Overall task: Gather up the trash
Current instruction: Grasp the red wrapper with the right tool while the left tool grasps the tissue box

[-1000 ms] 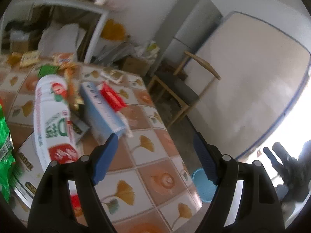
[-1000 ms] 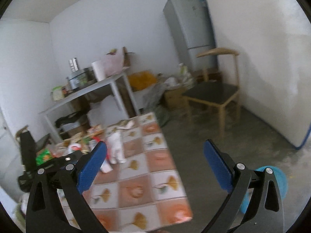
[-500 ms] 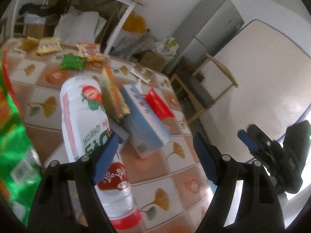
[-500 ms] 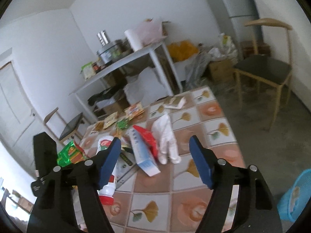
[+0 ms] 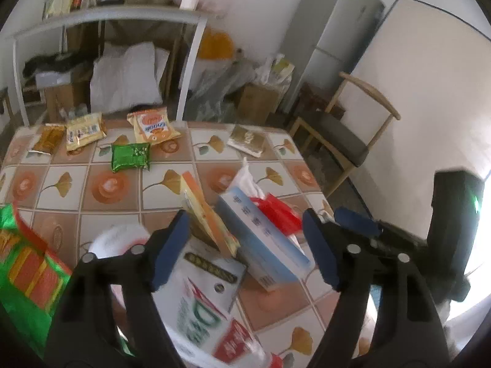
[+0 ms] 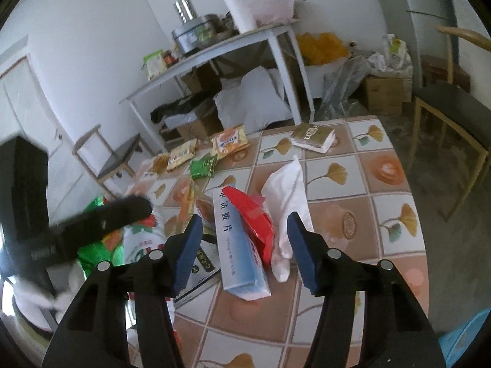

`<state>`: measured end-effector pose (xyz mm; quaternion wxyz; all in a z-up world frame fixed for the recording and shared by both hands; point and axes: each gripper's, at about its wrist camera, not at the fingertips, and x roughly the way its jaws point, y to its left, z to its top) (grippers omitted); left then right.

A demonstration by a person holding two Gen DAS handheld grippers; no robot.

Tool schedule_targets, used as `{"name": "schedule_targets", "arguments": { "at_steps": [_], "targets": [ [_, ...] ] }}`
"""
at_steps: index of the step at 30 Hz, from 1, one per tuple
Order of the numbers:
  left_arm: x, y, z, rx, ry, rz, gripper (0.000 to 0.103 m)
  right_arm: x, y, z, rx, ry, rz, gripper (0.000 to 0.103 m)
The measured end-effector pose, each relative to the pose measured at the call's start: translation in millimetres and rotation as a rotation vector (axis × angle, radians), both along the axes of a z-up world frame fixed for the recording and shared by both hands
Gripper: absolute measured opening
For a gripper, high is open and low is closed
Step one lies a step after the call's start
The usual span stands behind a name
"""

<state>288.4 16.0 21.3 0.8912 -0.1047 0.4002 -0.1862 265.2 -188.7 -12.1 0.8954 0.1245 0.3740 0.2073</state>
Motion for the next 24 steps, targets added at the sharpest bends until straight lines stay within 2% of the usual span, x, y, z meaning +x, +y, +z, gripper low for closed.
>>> {"name": "schedule_targets", "arguments": {
  "at_steps": [2,5,6,9,11,14,17,24],
  "targets": [
    [17,2,-6,0.009,0.073,0.015,0.060,7,3,-3,-0.009,0.010,0.013,0.051],
    [40,2,-16,0.012,0.158,-0.003,0.057,19,6,-10,-0.008,0.030,0.030,0.048],
    [49,3,-24,-0.004,0.210,-0.005,0.054,24,8,-13,-0.006,0.040,0.037,0.048],
    [61,6,-40,-0.016,0.288,0.009,0.042,35,9,-21,0.014,0.077,0.060,0.041],
    [61,5,-43,-0.014,0.298,0.002,0.034,40,9,-25,0.030,0.095,0.069,0.033],
    [59,4,-45,-0.014,0.297,-0.004,0.024,42,6,-28,0.045,0.098,0.072,0.028],
    [56,5,-46,-0.014,0.291,-0.002,0.022,41,6,-28,0.053,0.096,0.075,0.021],
    [49,6,-39,-0.014,0.250,0.000,0.016,34,6,-20,0.054,0.066,0.068,0.017]
  ]
}}
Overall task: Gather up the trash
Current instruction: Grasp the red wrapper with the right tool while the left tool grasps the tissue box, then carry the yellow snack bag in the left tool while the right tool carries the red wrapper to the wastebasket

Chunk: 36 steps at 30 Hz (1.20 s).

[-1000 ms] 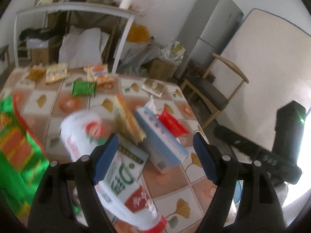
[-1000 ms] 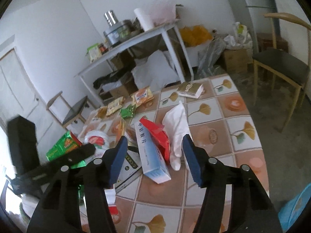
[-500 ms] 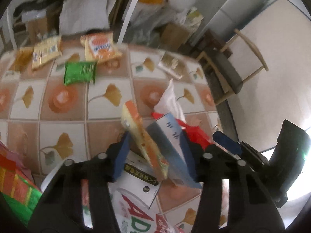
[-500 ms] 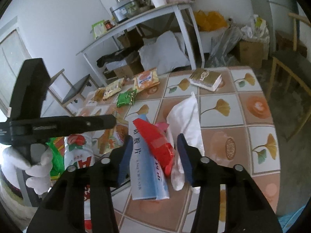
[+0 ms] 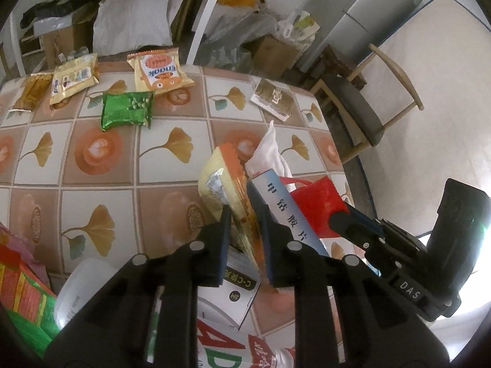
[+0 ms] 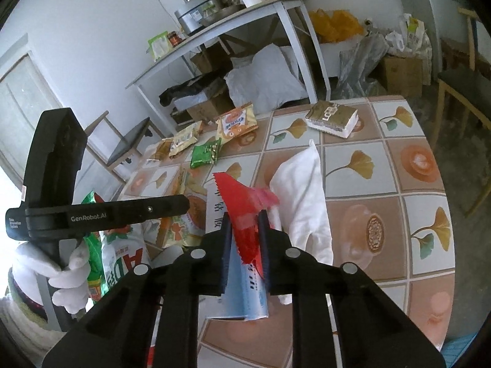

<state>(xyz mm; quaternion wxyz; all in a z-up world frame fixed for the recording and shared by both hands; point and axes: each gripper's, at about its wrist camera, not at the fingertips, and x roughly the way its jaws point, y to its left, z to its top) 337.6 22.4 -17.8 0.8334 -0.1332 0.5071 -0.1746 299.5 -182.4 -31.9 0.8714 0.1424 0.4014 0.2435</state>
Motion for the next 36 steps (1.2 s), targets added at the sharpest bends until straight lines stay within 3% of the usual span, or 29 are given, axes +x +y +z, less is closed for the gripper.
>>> {"name": "schedule_targets", "arguments": {
  "at_steps": [16,27,36],
  "targets": [
    [-48,9,64,-0.016,-0.242,0.003,0.011,-29,-21,52,0.054,-0.109,-0.062,0.016],
    [-93,8,99,-0.075,-0.342,-0.023,0.011,-67,-37,90,0.060,-0.182,-0.107,0.016],
    [-131,-16,114,-0.134,-0.400,-0.089,0.011,-107,-61,105,0.076,-0.203,-0.160,0.016]
  ]
}}
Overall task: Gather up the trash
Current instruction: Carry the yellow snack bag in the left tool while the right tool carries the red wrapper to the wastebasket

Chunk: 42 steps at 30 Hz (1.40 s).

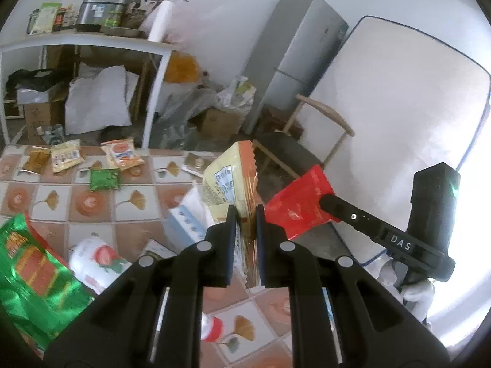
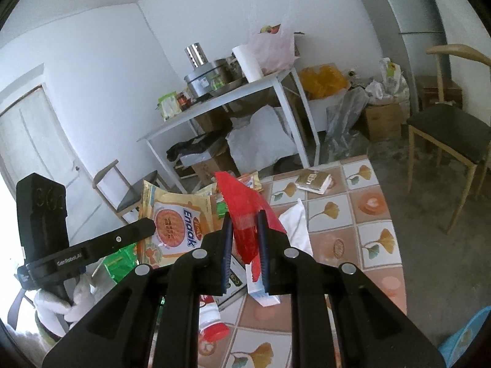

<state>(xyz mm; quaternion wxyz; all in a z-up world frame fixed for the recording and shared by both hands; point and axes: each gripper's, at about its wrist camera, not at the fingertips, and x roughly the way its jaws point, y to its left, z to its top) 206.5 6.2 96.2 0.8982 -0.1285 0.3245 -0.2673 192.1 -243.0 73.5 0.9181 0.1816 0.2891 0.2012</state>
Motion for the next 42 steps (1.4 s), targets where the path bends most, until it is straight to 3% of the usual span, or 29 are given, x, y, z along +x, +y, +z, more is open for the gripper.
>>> {"name": "schedule_targets", "arguments": {
  "at_steps": [11,23,33,42],
  "targets": [
    [-41,-40,-3,-0.071,0.004,-0.124,0.011,-65,-41,5,0.049,-0.002,-0.133,0.016],
    [-68,-109,-25,-0.093,0.089,-0.315,0.011,-173,-134,-23,0.098,0.043,-0.425,0.016],
    [-88,-232,-55,-0.051,0.184,-0.565,0.011,-266,-229,-58,0.106,0.099,-0.721,0.016],
    [-106,-361,-100,0.020,0.290,-0.744,0.011,-302,-305,-114,0.165,0.213,-0.879,0.016]
  ]
}}
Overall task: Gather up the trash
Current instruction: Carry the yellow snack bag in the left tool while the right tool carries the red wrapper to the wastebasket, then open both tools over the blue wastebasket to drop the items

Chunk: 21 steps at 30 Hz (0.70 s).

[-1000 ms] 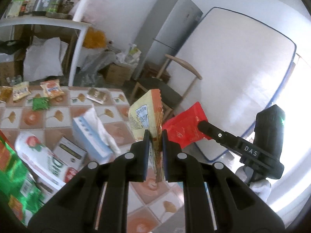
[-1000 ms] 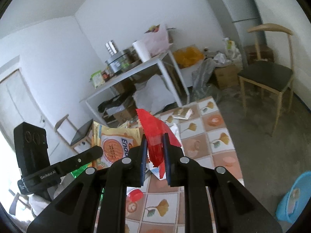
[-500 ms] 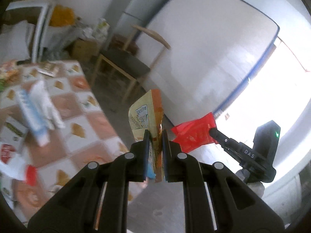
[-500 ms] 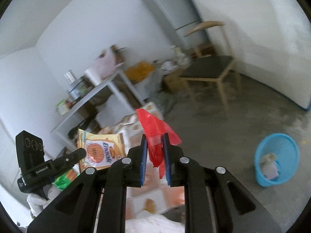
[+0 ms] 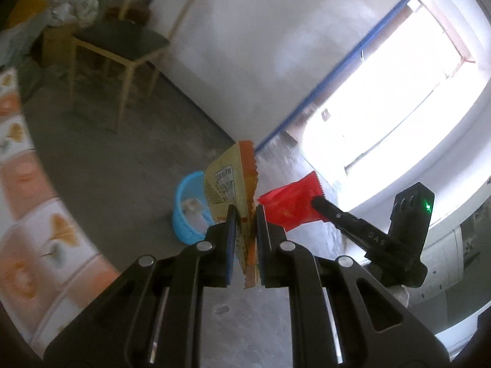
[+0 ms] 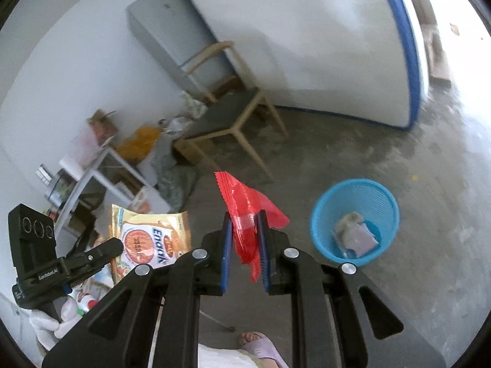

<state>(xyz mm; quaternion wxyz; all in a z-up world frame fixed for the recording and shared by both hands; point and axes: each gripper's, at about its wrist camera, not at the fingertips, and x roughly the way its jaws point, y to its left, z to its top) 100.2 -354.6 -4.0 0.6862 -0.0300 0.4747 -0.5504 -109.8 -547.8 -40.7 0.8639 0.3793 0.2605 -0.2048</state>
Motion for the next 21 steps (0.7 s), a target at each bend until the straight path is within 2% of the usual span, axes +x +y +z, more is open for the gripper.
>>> {"name": "schedule_targets", "arguments": {
  "at_steps": [7,11,12,13,14,15,16,18,21],
  "targets": [
    [-2,-96,-51,0.056,0.062,-0.084,0.011,11,-62,-48,0.069,0.064,-0.075,0.016],
    [7,-141,-77,0.106,0.058,-0.099,0.011,27,-93,-73,0.066,0.110,-0.121,0.016],
    [7,-152,-83,0.121,0.052,-0.097,0.014,32,-100,-80,0.054,0.130,-0.128,0.017],
    [8,-163,-91,0.142,0.044,-0.081,0.026,37,-108,-91,0.028,0.156,-0.143,0.018],
    [7,-168,-95,0.142,0.040,-0.073,0.036,40,-113,-100,0.014,0.169,-0.150,0.027],
    [8,-173,-96,0.137,0.025,-0.069,0.052,43,-117,-114,0.000,0.195,-0.164,0.036],
    [7,-176,-97,0.137,-0.014,-0.058,0.056,43,-120,-128,-0.004,0.224,-0.190,0.051],
    [1,-175,-99,0.145,-0.037,-0.056,0.056,37,-120,-152,0.034,0.258,-0.231,0.051],
    [5,-153,-98,0.114,0.006,-0.036,0.058,20,-113,-173,0.090,0.250,-0.269,0.051]
  ]
}}
